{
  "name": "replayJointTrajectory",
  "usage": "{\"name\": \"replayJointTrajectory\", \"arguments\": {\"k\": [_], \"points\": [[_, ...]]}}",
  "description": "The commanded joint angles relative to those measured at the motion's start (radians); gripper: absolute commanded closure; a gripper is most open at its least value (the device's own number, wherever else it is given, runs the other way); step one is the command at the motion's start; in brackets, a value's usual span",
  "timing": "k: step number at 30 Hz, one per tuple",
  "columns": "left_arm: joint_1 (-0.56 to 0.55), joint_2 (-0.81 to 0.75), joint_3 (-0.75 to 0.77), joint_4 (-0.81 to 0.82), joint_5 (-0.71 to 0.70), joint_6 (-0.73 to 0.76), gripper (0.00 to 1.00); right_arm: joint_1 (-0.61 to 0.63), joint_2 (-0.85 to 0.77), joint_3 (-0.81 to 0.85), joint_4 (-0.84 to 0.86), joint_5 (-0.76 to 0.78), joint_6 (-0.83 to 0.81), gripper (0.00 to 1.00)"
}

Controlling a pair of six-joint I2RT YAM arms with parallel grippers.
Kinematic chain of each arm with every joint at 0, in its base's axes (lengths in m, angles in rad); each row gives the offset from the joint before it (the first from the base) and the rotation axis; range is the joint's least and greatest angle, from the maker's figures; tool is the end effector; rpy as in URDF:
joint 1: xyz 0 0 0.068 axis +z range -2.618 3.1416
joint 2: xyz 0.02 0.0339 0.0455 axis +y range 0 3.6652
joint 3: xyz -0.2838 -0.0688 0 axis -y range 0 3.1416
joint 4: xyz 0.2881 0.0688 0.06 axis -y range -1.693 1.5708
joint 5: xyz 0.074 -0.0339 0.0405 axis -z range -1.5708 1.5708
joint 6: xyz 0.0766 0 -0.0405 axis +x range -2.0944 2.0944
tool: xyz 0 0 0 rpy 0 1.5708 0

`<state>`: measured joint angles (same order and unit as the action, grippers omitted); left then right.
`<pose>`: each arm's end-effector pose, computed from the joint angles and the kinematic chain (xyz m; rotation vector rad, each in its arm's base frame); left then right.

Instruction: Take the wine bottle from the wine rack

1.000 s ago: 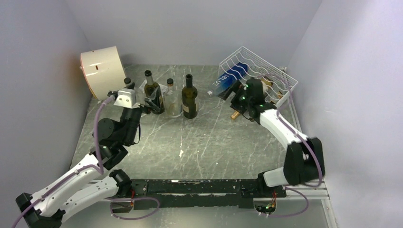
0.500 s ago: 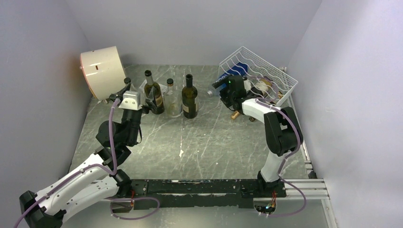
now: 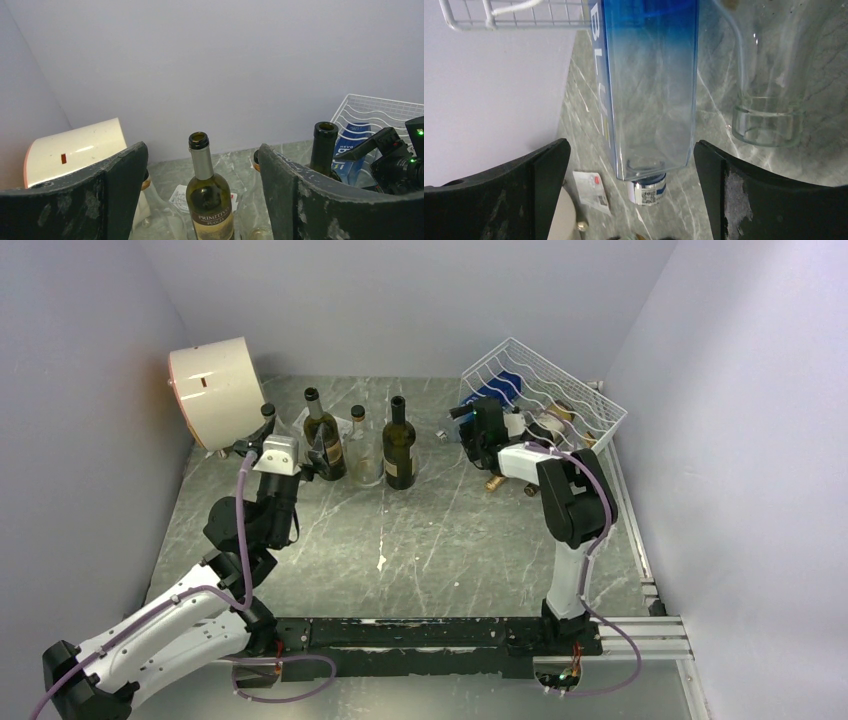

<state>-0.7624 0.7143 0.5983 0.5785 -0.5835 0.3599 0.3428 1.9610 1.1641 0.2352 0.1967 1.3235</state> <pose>0.1898 -0.1229 0.3872 0.1298 1.1822 -0.0308 0.4745 0.1534 0.1324 1.1507 1.8990 0.7589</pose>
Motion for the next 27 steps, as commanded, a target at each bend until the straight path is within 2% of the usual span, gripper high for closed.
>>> {"name": "replayJointTrajectory", "arguments": {"k": [1, 12, 15, 23, 27], "points": [[0.006, -0.008, -0.002, 0.039, 0.011, 0.018, 0.16, 0.007, 0.042, -0.005, 0.081, 0.077, 0.072, 0.00], [0.006, -0.020, -0.009, 0.047, 0.014, 0.019, 0.18, 0.051, 0.112, -0.006, 0.127, 0.198, 0.125, 0.03], [0.005, -0.019, -0.006, 0.038, 0.021, 0.013, 0.20, 0.062, 0.122, -0.036, 0.244, 0.262, 0.084, 0.08], [0.006, -0.028, -0.005, 0.038, 0.015, 0.020, 0.21, 0.068, 0.193, 0.012, 0.321, 0.272, 0.102, 0.10], [0.006, -0.030, -0.005, 0.036, 0.014, 0.015, 0.22, 0.079, 0.191, -0.034, 0.416, 0.306, 0.095, 0.12]]}}
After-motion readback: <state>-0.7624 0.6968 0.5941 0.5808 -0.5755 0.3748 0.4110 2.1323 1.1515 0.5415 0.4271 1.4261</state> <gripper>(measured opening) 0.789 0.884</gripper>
